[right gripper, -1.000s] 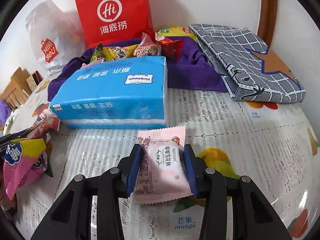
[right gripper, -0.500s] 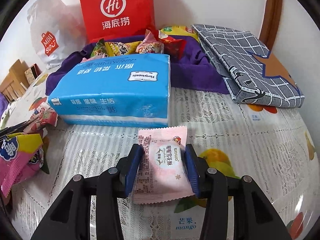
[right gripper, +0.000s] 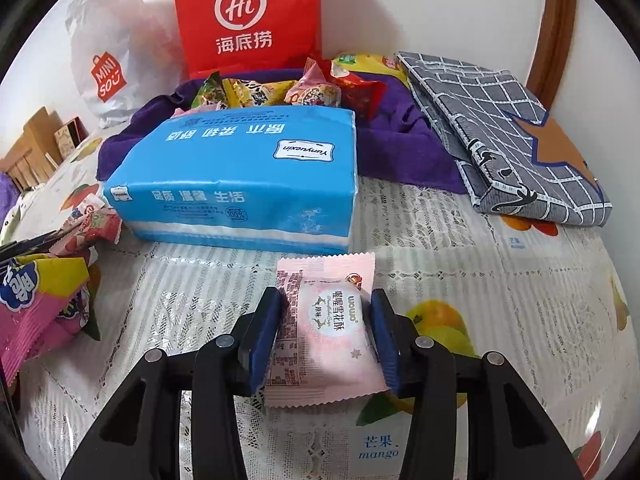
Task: Organize snacks
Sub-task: 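Lift and carry both packets toward the purple towel with both tools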
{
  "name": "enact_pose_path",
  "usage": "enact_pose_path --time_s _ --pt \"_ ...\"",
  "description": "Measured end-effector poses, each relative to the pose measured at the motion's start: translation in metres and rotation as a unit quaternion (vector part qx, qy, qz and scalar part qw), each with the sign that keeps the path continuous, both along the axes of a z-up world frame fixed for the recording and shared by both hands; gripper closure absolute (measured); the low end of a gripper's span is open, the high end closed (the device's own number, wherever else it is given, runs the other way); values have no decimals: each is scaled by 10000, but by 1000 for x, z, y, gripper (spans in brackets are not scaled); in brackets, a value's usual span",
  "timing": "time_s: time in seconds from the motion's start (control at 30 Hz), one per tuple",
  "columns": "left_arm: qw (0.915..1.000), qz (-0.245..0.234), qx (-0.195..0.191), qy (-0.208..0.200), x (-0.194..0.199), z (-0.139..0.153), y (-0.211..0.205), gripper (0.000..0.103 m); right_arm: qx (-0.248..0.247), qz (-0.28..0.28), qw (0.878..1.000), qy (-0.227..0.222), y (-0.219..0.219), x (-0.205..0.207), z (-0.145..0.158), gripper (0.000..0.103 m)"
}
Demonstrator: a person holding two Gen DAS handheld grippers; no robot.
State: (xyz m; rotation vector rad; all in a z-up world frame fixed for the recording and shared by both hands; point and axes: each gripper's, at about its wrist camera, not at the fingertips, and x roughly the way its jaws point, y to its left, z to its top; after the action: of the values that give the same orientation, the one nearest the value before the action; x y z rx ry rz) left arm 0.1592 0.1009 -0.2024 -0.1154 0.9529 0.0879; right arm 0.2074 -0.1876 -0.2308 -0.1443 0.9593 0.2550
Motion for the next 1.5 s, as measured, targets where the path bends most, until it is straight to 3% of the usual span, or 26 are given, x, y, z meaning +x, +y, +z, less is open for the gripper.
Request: enact_pose_path --time_s 0.33,0.57,0.97,1.5 --pt "9996 -105 -200 -138 -7 2 0 81 371 -55 9993 -17 -9 0 3 65" --pt "9991 -243 -271 -233 -11 5 -1 82 362 -387 9984 -184 -17 -15 14 67" --pt "9970 -522 -510 -275 -22 16 -3 82 632 -488 9943 -707 -11 -68 91 67" --pt "9940 -577 -678 -632 -32 98 12 82 790 -315 9916 -979 21 -58 133 67"
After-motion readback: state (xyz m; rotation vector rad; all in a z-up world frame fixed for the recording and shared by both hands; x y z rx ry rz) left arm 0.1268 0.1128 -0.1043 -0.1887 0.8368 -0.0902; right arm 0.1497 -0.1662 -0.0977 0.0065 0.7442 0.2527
